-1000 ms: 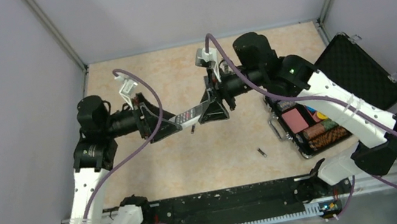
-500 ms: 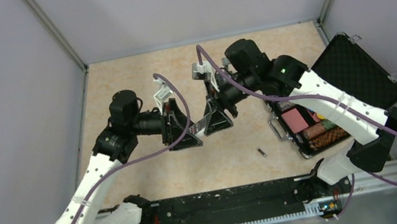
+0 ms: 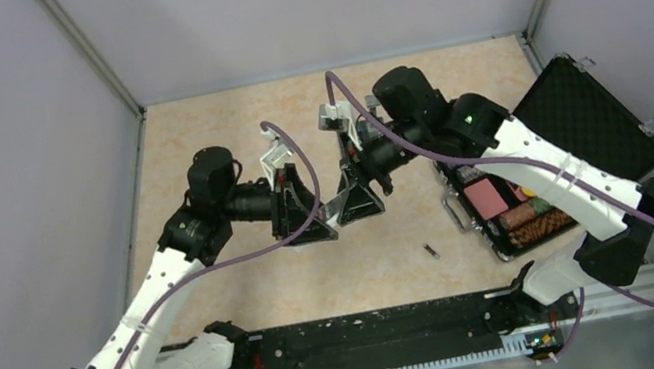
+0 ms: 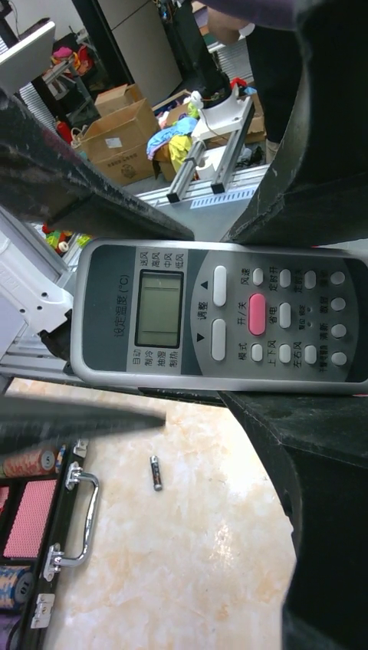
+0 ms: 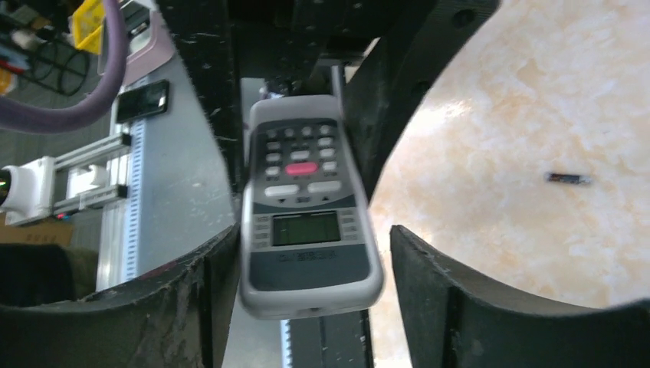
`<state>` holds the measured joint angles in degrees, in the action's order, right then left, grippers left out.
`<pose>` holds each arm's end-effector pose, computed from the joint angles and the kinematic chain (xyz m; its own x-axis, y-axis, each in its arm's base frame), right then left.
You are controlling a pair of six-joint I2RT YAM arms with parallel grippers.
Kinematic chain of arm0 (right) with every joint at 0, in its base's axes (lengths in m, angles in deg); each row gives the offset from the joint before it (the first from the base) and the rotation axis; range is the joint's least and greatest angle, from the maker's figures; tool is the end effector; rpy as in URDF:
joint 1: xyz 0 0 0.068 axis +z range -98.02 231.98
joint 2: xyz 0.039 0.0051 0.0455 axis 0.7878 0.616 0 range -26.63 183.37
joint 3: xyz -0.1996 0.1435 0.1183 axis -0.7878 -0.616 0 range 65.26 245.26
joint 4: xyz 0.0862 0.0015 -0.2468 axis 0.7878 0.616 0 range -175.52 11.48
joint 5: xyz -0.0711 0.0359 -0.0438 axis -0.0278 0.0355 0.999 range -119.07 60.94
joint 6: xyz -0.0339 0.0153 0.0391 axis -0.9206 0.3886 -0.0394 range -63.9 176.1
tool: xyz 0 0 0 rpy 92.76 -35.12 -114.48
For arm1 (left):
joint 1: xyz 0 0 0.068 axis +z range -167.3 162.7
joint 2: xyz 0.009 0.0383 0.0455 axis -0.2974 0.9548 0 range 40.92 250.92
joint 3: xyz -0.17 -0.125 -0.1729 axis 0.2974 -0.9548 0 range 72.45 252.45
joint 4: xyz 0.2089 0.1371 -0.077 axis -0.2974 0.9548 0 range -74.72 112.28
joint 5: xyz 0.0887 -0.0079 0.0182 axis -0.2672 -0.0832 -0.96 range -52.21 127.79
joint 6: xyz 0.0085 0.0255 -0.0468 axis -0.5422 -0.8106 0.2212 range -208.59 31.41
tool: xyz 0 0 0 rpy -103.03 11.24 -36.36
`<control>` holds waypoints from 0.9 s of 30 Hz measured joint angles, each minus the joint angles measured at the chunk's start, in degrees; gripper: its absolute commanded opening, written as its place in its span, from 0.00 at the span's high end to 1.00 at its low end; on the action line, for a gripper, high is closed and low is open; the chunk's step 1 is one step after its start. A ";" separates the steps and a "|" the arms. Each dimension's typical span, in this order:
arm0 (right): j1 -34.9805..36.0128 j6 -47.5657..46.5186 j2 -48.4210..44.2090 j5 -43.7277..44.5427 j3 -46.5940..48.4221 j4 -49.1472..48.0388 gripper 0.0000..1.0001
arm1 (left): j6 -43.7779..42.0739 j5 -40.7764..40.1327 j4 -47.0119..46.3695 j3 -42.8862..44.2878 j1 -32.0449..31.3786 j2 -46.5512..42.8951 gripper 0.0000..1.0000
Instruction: Load the batteries into the remote control
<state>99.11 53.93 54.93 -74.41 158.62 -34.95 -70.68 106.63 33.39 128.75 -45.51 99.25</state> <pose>0.1759 0.2267 0.4214 -0.3919 -0.4614 -0.7960 -0.9079 0.0542 0.4156 0.1692 -0.1285 0.3595 -0.5786 0.1844 -0.7945 0.8031 -0.0412 -0.5944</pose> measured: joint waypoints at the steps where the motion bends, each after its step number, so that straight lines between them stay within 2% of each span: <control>1: 0.00 1.38 -0.48 0.76 -0.57 -1.16 0.11 | 0.52 -0.76 -0.61 -0.07 0.02 -0.35 1.00; 2: 0.00 2.80 -1.14 1.70 -1.70 -3.19 0.05 | 1.11 -1.05 -1.25 -0.20 0.00 -0.72 1.00; 4: -0.07 5.64 -2.86 3.76 -4.35 -7.10 0.01 | 2.56 -2.56 -3.15 -0.81 -0.04 -2.12 1.00; 9: -0.13 13.97 -10.49 10.82 -13.31 -18.64 0.01 | 7.23 -10.12 -7.67 -2.73 -0.04 -6.58 1.00; 17: -0.17 29.46 -22.75 23.80 -26.60 -38.82 0.01 | 21.05 -30.69 -14.47 -4.33 -0.11 -9.14 1.00; 21: 0.46 36.74 -23.08 25.46 -31.12 -48.15 0.01 | 31.41 -41.55 -18.03 -7.43 -0.09 -10.12 1.00; 27: 4.57 46.80 -18.10 26.82 -33.44 -56.92 0.01 | 44.65 -50.05 -24.22 -11.26 -0.09 -11.76 1.00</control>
<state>103.68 100.73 36.83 -47.59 125.18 -91.87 -26.03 56.57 9.17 117.49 -45.59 87.49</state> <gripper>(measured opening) 0.990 0.621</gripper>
